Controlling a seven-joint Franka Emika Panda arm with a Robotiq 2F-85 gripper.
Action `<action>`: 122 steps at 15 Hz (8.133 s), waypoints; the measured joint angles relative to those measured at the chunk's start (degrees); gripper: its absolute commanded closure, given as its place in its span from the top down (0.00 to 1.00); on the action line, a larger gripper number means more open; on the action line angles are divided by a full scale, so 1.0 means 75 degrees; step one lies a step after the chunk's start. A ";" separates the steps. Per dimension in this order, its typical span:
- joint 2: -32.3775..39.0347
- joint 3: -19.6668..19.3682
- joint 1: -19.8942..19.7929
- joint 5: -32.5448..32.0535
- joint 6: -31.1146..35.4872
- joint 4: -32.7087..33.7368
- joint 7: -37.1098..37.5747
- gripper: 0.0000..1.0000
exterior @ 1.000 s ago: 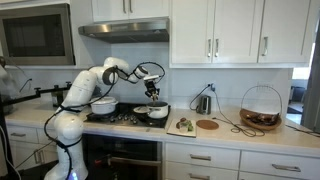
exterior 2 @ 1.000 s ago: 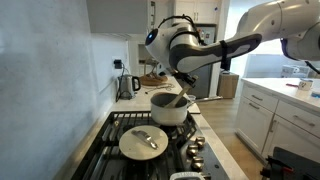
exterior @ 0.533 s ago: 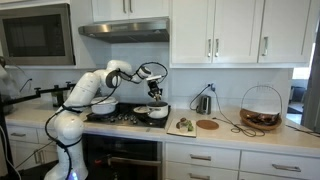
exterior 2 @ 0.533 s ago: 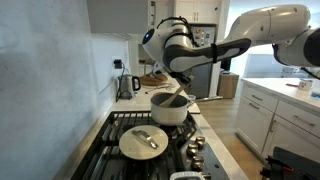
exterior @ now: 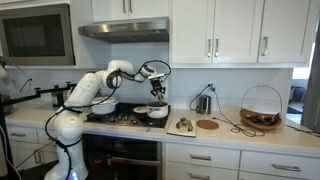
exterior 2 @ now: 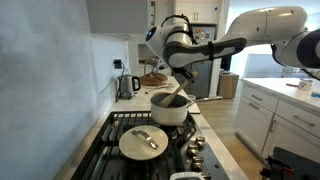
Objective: Pick up the wooden spatula from the chopping board and use it to stir the contents in the pot, place the spatula back on the chopping board
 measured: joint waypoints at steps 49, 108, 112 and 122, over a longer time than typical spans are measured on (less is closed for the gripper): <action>0.2215 0.0179 0.0783 -0.1362 -0.1605 0.2869 -0.1829 0.07; -0.1210 -0.0043 -0.2091 0.3642 0.1087 0.0333 0.1334 0.07; -0.2203 -0.0044 -0.2273 0.3643 0.1693 -0.1011 0.1824 0.28; -0.3086 -0.0066 -0.2360 0.3643 0.2027 -0.2240 0.2009 0.07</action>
